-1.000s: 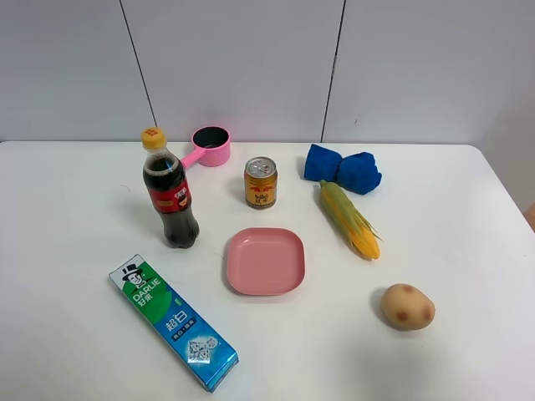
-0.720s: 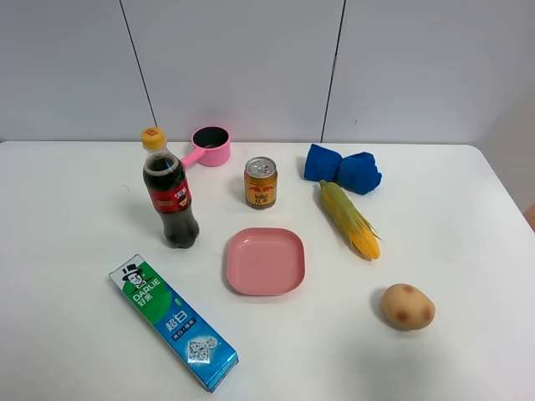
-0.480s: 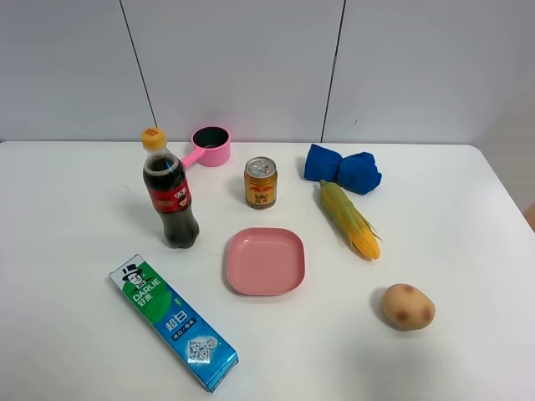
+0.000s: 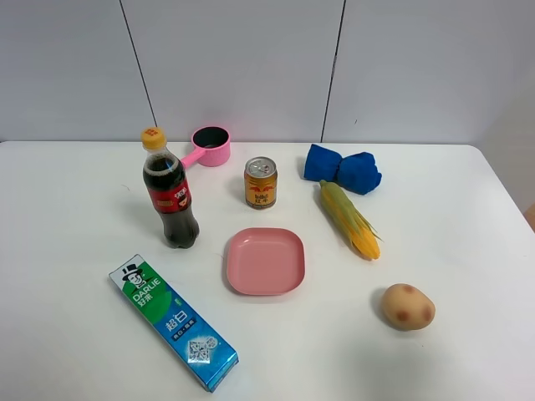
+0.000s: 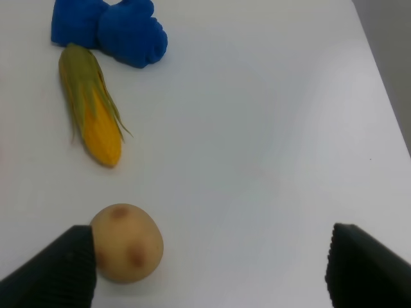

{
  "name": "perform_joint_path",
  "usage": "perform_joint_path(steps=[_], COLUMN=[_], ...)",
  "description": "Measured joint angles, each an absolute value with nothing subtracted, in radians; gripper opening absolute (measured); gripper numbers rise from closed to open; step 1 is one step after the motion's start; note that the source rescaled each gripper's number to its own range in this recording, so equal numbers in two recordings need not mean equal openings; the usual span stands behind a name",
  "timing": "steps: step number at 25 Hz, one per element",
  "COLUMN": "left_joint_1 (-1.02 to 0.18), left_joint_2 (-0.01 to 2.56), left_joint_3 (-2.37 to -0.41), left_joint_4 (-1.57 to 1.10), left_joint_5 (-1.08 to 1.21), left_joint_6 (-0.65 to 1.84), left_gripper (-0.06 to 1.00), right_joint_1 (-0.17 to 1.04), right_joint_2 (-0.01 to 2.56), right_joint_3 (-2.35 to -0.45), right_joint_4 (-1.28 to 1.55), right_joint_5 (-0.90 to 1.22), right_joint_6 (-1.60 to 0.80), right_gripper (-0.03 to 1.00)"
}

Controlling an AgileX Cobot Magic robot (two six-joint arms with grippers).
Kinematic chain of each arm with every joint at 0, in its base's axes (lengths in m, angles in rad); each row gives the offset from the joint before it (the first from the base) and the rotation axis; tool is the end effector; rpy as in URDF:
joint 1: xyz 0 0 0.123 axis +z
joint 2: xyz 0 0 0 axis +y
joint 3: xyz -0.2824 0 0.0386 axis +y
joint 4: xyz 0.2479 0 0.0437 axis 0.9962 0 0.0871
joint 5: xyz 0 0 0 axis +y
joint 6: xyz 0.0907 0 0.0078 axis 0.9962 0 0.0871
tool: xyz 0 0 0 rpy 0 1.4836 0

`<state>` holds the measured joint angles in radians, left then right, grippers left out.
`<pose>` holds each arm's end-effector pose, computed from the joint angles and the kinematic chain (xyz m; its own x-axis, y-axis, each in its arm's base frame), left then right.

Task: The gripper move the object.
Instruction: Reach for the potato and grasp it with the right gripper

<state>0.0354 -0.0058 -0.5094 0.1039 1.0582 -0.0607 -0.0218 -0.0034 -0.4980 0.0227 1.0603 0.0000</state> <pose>-0.0073 0.0080 0.2803 -0.4367 -0.0250 -0.8993 -0.1206 0.9922 0.0310 -0.0051 0.0019 0.2767 -0.4541 0.0210 -0.8907 0.0092 0.9998 0.0189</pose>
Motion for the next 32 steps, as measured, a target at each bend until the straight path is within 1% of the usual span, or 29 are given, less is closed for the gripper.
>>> perform_joint_path(steps=[4, 7, 9, 11, 14, 23, 29, 32], left_joint_1=[0.035, 0.035, 0.035, 0.035, 0.035, 0.035, 0.035, 0.035], left_joint_2=[-0.006, -0.006, -0.006, -0.006, -0.006, -0.006, -0.006, -0.006], left_joint_3=[-0.509, -0.509, -0.509, -0.509, -0.509, -0.509, -0.509, -0.509], left_joint_4=[0.104, 0.104, 0.104, 0.104, 0.104, 0.104, 0.104, 0.104], left_joint_5=[1.058, 1.058, 1.058, 1.058, 1.058, 1.058, 1.058, 1.058], left_joint_6=[-0.061, -0.061, -0.061, -0.061, -0.061, -0.061, -0.061, -0.061], left_gripper=[1.00, 1.00, 1.00, 1.00, 1.00, 1.00, 1.00, 1.00], right_joint_1=[-0.022, -0.022, -0.022, -0.022, -0.022, -0.022, -0.019, 0.012], right_joint_2=[-0.002, 0.062, 0.148, 0.238, 0.380, 0.820, 1.075, 1.152], right_joint_3=[-0.498, -0.498, -0.498, -0.498, -0.524, -0.766, -0.794, -0.794], right_joint_4=[0.023, 0.024, 0.026, 0.027, 0.027, 0.032, 0.081, 0.081], right_joint_5=[1.060, 1.062, 1.062, 1.061, 1.057, 0.985, 0.968, 0.928], right_joint_6=[0.013, 0.035, 0.039, 0.039, 0.039, 0.027, 0.012, 0.012], right_gripper=[0.79, 0.80, 0.85, 0.93, 0.99, 1.00, 1.00, 1.00])
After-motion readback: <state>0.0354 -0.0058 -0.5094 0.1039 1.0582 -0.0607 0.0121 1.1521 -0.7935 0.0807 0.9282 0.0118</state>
